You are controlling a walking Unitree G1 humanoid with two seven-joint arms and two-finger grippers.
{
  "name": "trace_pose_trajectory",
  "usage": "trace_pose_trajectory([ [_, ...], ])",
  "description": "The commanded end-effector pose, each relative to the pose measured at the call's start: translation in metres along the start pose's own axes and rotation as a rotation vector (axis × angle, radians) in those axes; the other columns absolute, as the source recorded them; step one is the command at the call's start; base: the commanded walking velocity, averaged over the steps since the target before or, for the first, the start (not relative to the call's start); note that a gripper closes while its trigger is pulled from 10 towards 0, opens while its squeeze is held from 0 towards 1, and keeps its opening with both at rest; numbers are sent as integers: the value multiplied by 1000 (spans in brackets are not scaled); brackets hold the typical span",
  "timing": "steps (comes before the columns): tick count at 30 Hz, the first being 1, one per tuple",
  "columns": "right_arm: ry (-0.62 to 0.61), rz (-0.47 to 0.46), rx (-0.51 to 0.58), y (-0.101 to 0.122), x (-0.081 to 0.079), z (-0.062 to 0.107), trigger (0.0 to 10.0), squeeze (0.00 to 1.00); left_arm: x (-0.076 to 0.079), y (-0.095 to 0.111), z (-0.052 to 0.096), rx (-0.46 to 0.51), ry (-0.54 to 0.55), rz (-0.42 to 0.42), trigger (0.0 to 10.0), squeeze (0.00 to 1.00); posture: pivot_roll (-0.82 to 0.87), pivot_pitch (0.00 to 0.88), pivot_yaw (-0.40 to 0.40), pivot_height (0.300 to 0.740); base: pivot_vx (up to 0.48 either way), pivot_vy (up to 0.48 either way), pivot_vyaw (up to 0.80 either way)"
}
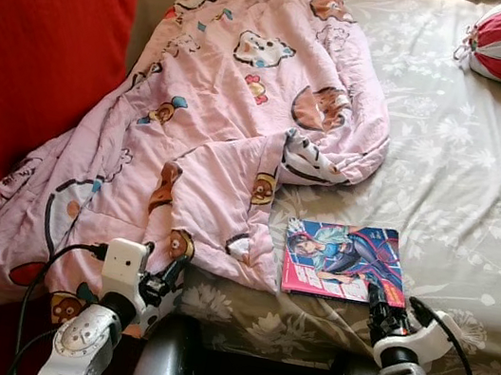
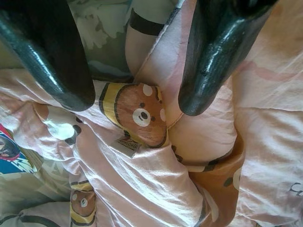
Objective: Clean up the room
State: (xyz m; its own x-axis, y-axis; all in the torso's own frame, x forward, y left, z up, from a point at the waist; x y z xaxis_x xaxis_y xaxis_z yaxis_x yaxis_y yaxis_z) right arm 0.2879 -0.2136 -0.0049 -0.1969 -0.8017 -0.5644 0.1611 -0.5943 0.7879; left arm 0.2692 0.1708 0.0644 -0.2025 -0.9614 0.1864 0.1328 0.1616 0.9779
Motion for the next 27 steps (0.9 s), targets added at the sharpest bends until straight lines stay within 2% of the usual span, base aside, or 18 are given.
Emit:
trace_pose_trajectory([
  [1,-2,-87,-147,-38,-8,10,10000,0,-5,3,2,-3,9,-25,10000,0,191,148,163,552,0,0,0],
  [6,19,-143,-77,-22,-13,1,10000,0,-4,4,1,-1,11,-25,10000,0,192,145,161,552,0,0,0],
  [12,39,-150,-62,-16,-16,-3,10000,0,-3,3,1,-1,11,-24,10000,0,190,144,158,552,0,0,0],
  [13,43,-151,-61,-15,-16,-4,8784,0,-3,3,1,-1,11,-24,10000,0,192,143,157,552,0,0,0],
  [14,45,-153,-61,-15,-16,-4,4667,0,-3,3,1,-1,12,-24,10000,0,192,143,157,552,0,0,0],
  [16,47,-155,-60,-15,-17,-4,4667,0,-3,3,1,-1,12,-24,10000,0,192,143,157,552,0,0,0],
  [17,49,-160,-60,-15,-17,-4,0,0,-3,3,1,-1,12,-24,10000,0,192,142,156,552,0,0,0],
  [27,67,-175,-65,-19,-21,-3,0,0,-1,2,0,-3,1,-26,10000,0,191,142,158,552,0,0,0],
])
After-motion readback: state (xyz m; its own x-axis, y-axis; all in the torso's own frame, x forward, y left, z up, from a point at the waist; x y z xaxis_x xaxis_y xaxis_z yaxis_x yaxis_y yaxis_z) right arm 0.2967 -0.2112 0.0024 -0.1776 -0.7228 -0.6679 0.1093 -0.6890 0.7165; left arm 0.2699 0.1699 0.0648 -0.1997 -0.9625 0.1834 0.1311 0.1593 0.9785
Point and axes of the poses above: a point about 5 cm out from each wrist's last joint towards the gripper, its own z axis pointing back from the gripper into the wrist, its own y axis along the axis of the wrist's last joint, x = y × z, the point moved 1 cm from there along -z, pointing out of the wrist towards the gripper, and after that the axes turned 8 degrees about z, right-handed, at the moved point
